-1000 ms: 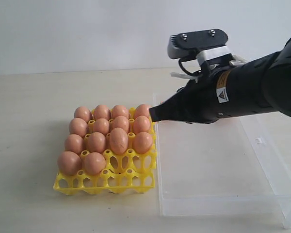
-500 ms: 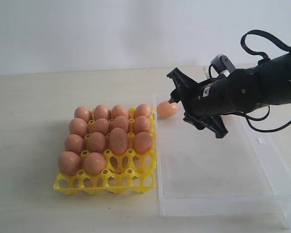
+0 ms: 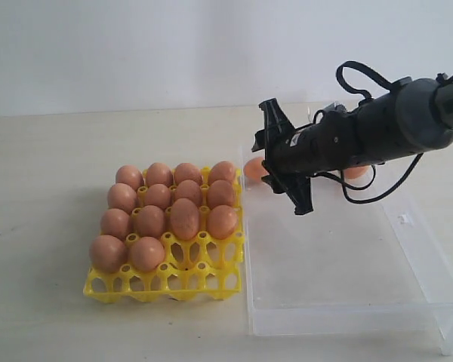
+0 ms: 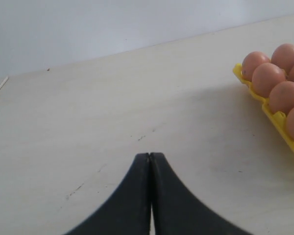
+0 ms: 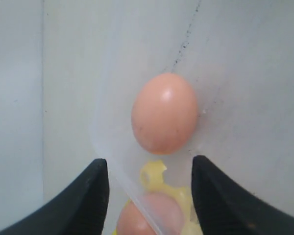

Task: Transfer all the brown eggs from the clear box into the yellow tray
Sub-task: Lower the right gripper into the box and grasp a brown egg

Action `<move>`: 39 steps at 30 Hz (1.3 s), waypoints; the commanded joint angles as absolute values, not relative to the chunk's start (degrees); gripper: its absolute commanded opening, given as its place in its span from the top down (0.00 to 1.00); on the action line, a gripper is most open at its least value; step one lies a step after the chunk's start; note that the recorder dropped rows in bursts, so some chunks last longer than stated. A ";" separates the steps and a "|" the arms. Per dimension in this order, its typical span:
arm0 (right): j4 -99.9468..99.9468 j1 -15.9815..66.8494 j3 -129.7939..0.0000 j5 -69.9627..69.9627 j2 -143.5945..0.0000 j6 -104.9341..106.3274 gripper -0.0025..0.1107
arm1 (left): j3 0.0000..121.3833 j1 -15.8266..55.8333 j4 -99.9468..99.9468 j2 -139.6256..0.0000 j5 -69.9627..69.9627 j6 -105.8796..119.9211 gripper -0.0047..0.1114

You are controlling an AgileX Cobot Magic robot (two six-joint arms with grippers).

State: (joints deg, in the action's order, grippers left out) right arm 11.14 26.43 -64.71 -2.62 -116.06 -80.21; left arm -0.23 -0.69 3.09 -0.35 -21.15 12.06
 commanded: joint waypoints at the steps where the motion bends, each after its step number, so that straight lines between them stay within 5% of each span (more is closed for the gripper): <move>1: 13.48 25.89 -65.09 -3.26 -117.42 -80.01 0.54 | 0.00 -0.82 3.54 0.00 -20.65 11.75 0.96; 39: 12.98 24.02 -71.56 -5.66 -122.79 -77.54 0.54 | 0.00 -0.82 3.54 0.00 -20.65 11.75 0.96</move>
